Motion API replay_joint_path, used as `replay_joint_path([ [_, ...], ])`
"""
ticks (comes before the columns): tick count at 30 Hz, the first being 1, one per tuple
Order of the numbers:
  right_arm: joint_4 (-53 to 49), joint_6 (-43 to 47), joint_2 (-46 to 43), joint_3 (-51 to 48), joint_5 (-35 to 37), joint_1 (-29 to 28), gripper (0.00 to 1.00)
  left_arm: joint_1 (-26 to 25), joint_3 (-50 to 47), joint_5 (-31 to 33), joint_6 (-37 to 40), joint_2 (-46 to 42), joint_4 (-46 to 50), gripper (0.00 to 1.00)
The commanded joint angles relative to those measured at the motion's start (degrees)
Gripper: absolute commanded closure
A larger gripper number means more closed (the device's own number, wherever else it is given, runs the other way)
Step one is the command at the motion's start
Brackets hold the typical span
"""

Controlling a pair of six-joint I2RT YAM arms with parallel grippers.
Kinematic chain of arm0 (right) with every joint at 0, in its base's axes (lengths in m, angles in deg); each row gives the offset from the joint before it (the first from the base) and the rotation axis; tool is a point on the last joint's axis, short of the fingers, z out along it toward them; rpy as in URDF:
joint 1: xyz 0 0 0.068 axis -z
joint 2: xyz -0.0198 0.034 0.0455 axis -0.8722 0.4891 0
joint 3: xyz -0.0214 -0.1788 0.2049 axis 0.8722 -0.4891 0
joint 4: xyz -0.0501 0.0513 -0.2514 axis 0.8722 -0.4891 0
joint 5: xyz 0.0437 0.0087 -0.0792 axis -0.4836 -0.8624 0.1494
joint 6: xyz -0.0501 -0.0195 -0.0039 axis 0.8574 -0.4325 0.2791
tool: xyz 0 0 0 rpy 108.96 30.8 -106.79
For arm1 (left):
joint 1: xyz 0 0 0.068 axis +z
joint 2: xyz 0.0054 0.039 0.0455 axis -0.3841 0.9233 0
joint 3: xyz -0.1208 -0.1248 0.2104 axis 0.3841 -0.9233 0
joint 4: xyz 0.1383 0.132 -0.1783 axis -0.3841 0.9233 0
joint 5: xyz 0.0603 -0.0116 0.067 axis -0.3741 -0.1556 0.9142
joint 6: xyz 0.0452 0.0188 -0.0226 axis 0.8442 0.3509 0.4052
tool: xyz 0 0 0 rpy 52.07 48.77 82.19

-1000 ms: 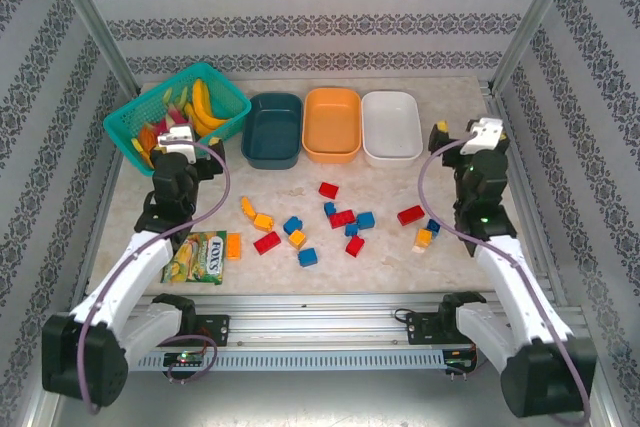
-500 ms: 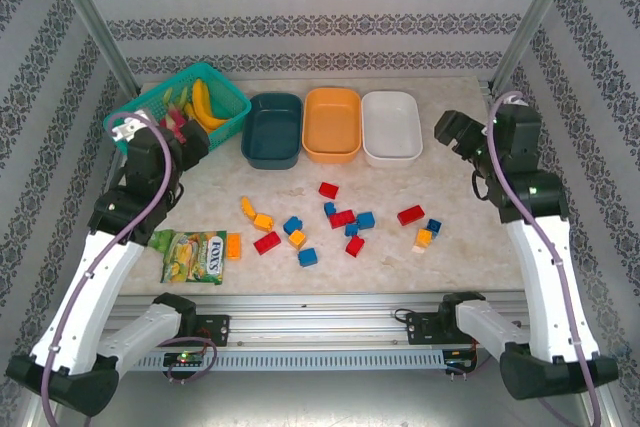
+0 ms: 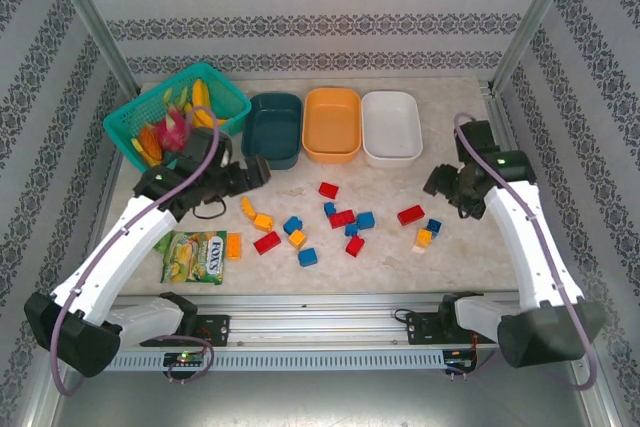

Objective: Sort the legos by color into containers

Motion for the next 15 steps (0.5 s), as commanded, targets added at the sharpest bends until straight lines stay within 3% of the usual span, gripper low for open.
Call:
replay_joint_path([
  [1,3.87,-0.44,2.54,-4.87,-3.08,0.95,0.26,-4.1,-1.85,-6.38,-3.31,-0.51,-8.08,0.0],
  [6,10.15,1.75,8.76,-9.61,-5.99,2.48,0.3,-8.11,-2.54,-7.47,-3.73,0.99,-11.9,0.0],
  [15,14.57,5.4,16.03,-10.71,-5.91,4.78,0.33,-9.31,-2.49,-7.61,-3.77,1.59,-12.13,0.0],
])
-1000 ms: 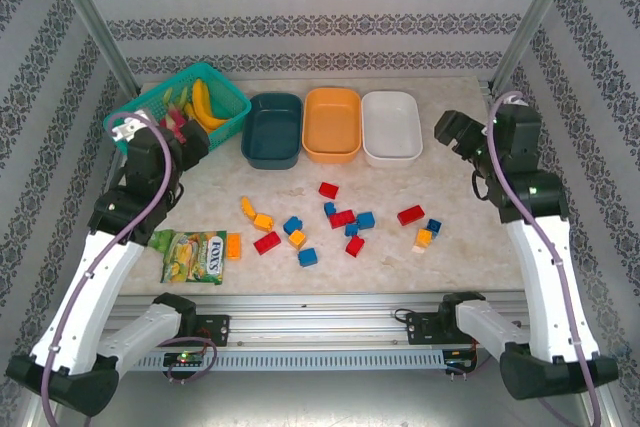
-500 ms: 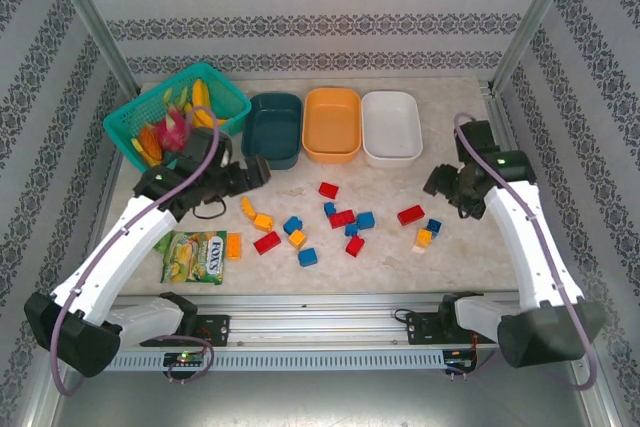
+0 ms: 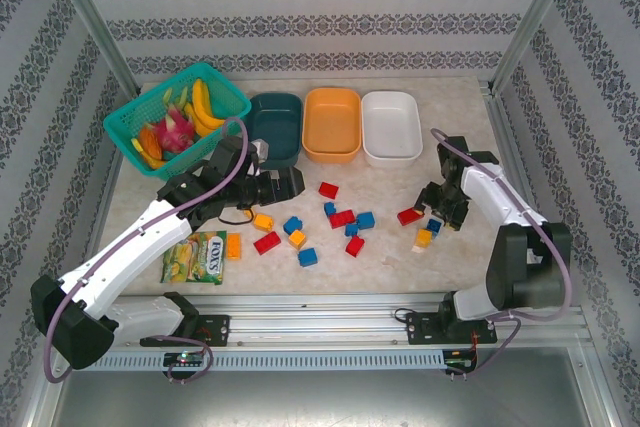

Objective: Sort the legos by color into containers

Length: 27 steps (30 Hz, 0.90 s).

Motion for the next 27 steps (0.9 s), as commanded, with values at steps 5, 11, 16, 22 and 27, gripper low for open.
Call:
replay_joint_path([
  [5,-0.34,-0.22,-1.65,-1.65,-0.5,0.86,0.36,-1.0,-0.35,-0.04,-0.53,-0.14,-1.08,0.0],
  [11,-0.15,-4.8,-6.84,-7.7,-2.96,-0.52,0.33,-0.98,-1.0,0.41,-0.86,-0.09,-1.59,0.0],
  [16,2.82,-5.51,-5.61,-11.09,-4.16,-2.22,0.31,-1.05,-1.04,-0.15,-0.88,0.4,-2.14,0.0],
  [22,5.47,-6.29,-3.27,-11.8,-4.15,-3.82,0.35,-1.35,-1.48,-0.37,-0.8,0.29,-2.31,0.0],
  [27,7.02,-5.16,-0.27,-10.94,-2.78,-4.39,0.44,-1.57,-1.61,-0.37,-0.81,0.13,-2.13,0.0],
])
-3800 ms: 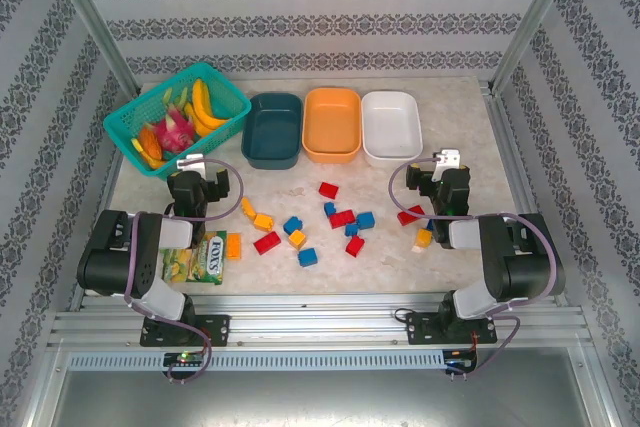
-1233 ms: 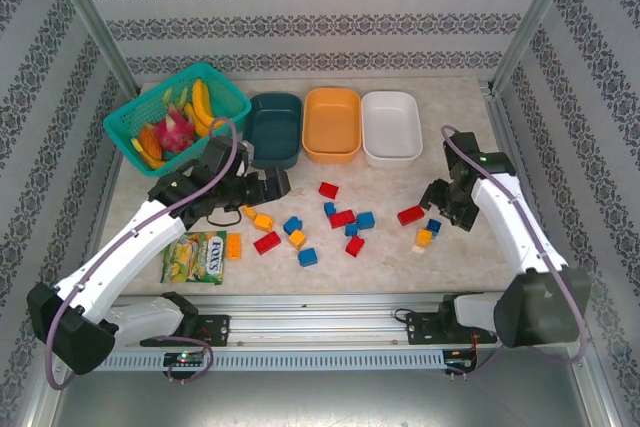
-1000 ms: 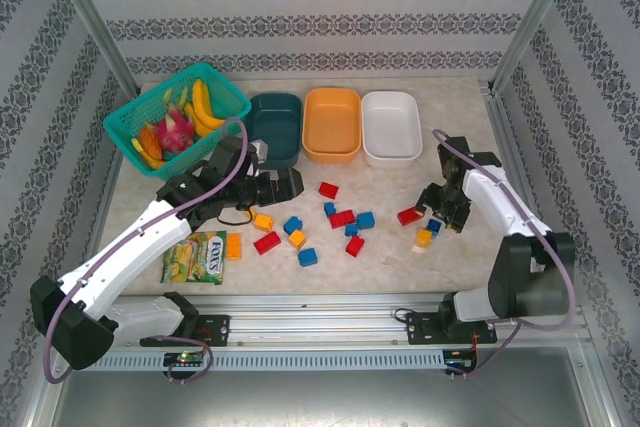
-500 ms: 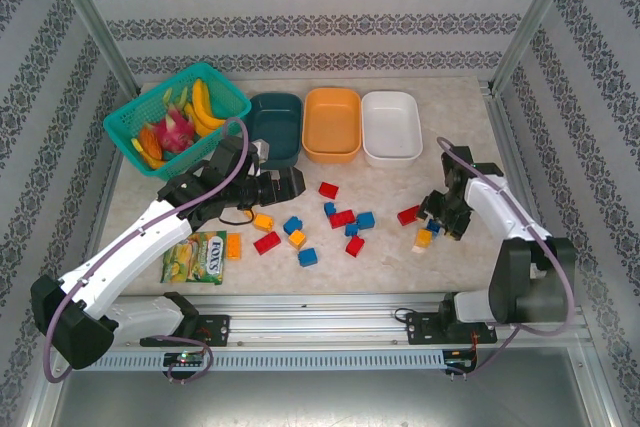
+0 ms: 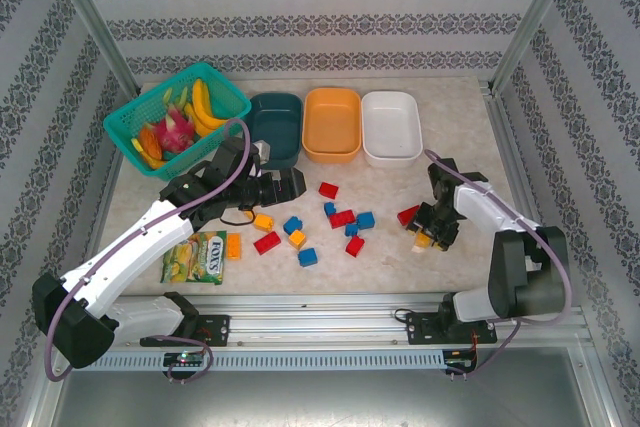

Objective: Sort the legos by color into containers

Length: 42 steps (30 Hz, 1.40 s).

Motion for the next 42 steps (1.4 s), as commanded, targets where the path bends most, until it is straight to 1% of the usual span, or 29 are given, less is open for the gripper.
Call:
replay_joint_path([
  [1,1.19,0.2,2.32,0.68,1.11,-0.67,0.45,-1.2,-0.71,-0.31,-0.58,-0.16,-1.16,0.0],
  [5,1.51,0.45,3.39,1.22,1.02,-0.74,0.53,-1.21,-0.68,-0.33,-0.45,-0.14,-1.18,0.0],
  [9,0.62,0.11,2.25,1.36,1.21,-1.59,0.63,-1.2,-0.6,-0.12,-0.63,-0.12,-1.16,0.0],
  [12,-1.35,-0.81,-0.73,1.5,1.39,-3.1,0.67,-1.22,-0.84,0.11,-1.01,-0.22,-1.15,0.0],
  [15,-3.95,-2.88,-5.54,2.12,0.52,-4.62,0.72,-1.34,-0.87,0.27,-1.62,-0.44,-1.32,0.0],
  [18,-7.25,-4.62,-9.64,6.99,1.23,-7.87,0.72,-1.34,0.39,0.22,-2.48,-0.42,-1.72,0.0],
  [21,-8.93,-4.16,-9.24,16.3,5.06,-11.5,0.73,-0.93,3.42,-0.48,-2.93,0.94,-2.45,0.0],
  [24,-8.37,-2.36,-3.45,26.61,6.46,-11.82,0.74,1.61,8.52,-3.63,-2.98,4.59,-1.92,0.0],
  [27,-6.73,-0.95,5.13,35.88,6.3,-10.66,0.75,4.55,13.46,-5.98,-3.18,8.49,-2.38,0.0],
  [29,-5.18,-0.22,11.05,41.63,6.95,-10.09,0.75,6.17,16.69,-6.81,-3.06,11.28,-3.33,0.0],
  [32,-3.51,-0.25,19.99,49.0,5.62,-8.38,0.75,7.95,22.42,-7.41,-2.63,15.77,-3.55,0.0],
  [37,-3.62,-0.93,34.17,60.72,3.56,-6.1,0.75,9.42,31.33,-7.94,-1.95,23.79,-4.4,0.0],
  [42,-7.86,-1.14,47.1,74.27,2.42,-4.84,0.75,9.54,39.99,-11.06,-1.89,32.86,-5.33,0.02],
])
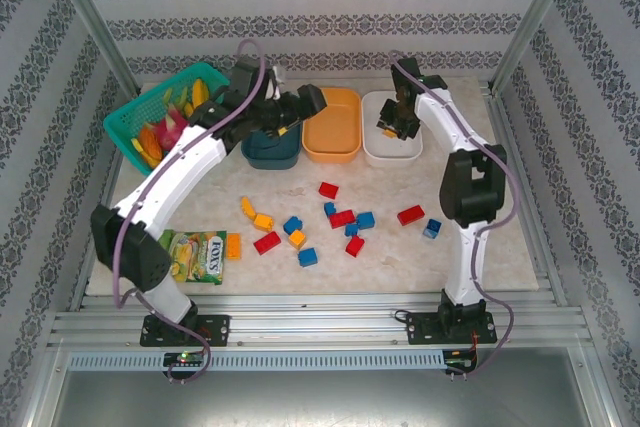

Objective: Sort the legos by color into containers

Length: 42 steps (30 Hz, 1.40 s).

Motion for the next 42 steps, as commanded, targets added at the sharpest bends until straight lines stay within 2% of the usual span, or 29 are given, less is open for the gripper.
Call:
replay_joint_path([
  [1,-4.59,0.22,6.0,8.52,-1.17,0.77,0.75,0.72,6.07,-3.43,0.62,5.36,-1.9,0.03],
  [7,-8.57,-0.69,15.05,17.51,-2.27,2.12,0.72,0.69,16.72,-6.03,-0.31,15.44,-0.73,0.04],
  [13,-12.9,-0.49,20.22,22.44,-3.79,2.96,0.64,0.62,22.36,-7.5,-0.69,21.14,1.31,0.04],
  [20,-14.12,0.54,19.84,24.65,-4.57,3.24,0.41,0.64,22.22,-6.3,0.17,20.9,3.15,0.03],
  [23,-15.8,0.88,18.47,28.68,-4.39,3.24,0.38,0.58,21.97,-4.71,0.87,19.38,4.96,0.04],
  [29,-13.6,0.99,8.1,33.79,-3.53,2.47,0.38,0.64,22.07,-0.62,2.22,13.77,9.78,0.04],
  [33,-13.3,1.42,-1.17,31.6,-1.36,1.51,0.38,0.58,20.34,1.09,2.98,8.6,13.75,0.03],
  [36,-12.25,2.0,-10.24,23.01,-0.13,0.41,0.39,0.6,15.88,1.18,3.1,3.48,14.37,0.03],
  [42,-9.15,2.52,-31.09,-1.82,1.36,-0.97,0.4,0.47,2.94,-0.37,2.99,-7.7,14.28,0.03],
])
